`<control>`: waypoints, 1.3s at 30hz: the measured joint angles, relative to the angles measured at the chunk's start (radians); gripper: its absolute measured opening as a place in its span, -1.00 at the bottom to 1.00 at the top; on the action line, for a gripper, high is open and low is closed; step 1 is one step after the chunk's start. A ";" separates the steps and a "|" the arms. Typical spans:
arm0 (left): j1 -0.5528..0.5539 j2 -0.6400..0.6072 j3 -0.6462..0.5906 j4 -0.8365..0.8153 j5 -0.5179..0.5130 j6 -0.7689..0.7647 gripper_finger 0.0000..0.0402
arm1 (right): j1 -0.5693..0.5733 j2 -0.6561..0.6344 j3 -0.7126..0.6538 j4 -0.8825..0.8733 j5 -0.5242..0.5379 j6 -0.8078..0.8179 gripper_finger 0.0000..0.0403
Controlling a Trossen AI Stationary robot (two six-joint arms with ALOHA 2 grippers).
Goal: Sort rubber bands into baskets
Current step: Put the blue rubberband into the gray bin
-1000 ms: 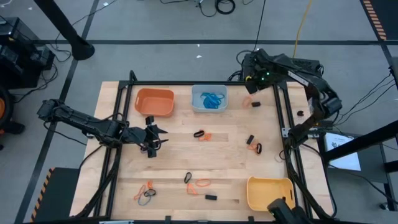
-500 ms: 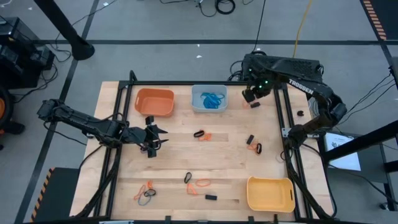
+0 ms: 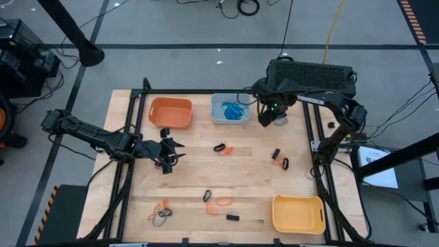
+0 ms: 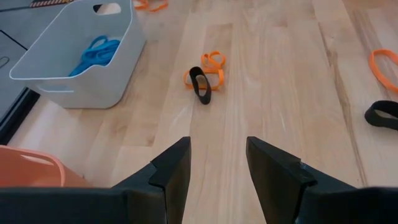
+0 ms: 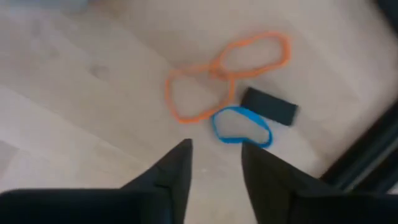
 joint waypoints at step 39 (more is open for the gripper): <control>0.005 0.000 0.000 0.004 0.007 -0.019 -0.19 | -0.029 0.065 -0.213 0.139 0.002 -0.195 -0.15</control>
